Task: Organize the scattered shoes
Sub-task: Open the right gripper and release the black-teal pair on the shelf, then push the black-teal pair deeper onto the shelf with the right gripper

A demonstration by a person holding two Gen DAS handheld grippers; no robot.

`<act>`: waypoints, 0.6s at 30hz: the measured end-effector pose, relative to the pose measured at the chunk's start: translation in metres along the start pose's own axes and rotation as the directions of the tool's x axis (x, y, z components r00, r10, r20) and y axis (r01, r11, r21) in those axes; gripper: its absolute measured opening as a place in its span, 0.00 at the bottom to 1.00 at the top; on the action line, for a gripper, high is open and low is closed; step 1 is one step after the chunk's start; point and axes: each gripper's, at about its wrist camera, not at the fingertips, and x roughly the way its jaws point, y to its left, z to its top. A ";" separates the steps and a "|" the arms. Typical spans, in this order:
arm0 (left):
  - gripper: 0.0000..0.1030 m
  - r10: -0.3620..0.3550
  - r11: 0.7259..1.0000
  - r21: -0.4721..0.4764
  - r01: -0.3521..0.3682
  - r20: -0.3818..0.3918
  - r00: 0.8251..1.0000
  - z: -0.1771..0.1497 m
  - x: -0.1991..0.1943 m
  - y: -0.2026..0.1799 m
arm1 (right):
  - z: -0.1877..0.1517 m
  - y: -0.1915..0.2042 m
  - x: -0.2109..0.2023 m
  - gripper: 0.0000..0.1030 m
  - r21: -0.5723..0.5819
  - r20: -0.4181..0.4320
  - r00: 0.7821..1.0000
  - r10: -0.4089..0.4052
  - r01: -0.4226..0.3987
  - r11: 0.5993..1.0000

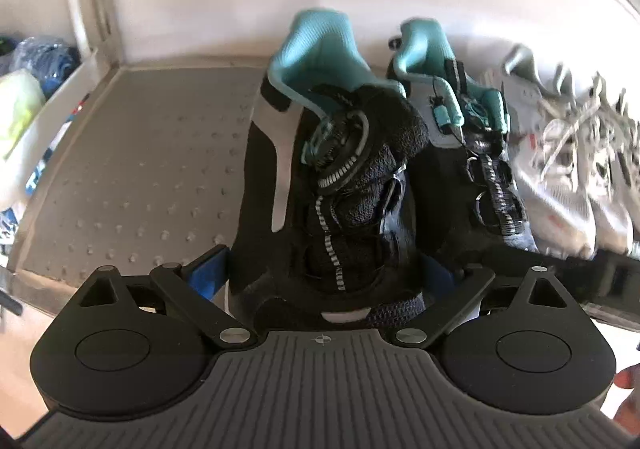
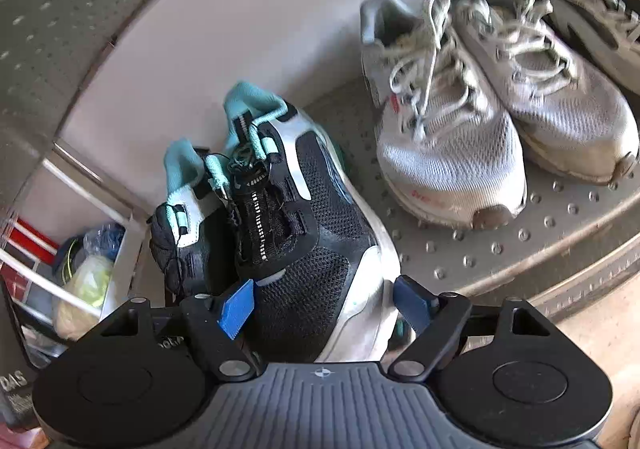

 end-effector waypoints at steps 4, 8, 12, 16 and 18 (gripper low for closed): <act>0.92 0.101 0.987 0.123 -0.106 0.044 0.994 -0.015 -0.050 -0.005 | -0.009 0.019 -0.029 0.85 -0.174 0.003 1.000 -0.025 0.025 0.984; 0.94 0.239 0.964 0.108 -0.244 0.059 0.969 -0.036 -0.106 0.005 | -0.038 0.046 -0.054 0.83 -0.350 -0.005 0.999 -0.037 0.033 0.936; 0.95 0.319 0.945 0.050 -0.324 0.078 0.944 -0.053 -0.112 0.036 | -0.080 0.071 -0.042 0.52 -0.360 -0.202 0.978 0.055 -0.127 0.924; 0.91 0.365 0.931 -0.003 -0.366 -0.010 0.931 -0.047 -0.084 0.066 | -0.113 0.091 -0.013 0.41 -0.335 -0.290 0.953 0.085 -0.185 0.924; 0.91 0.376 0.926 -0.026 -0.376 -0.005 0.927 -0.035 -0.077 0.081 | -0.115 0.097 -0.002 0.41 -0.279 -0.310 0.945 0.108 -0.199 0.940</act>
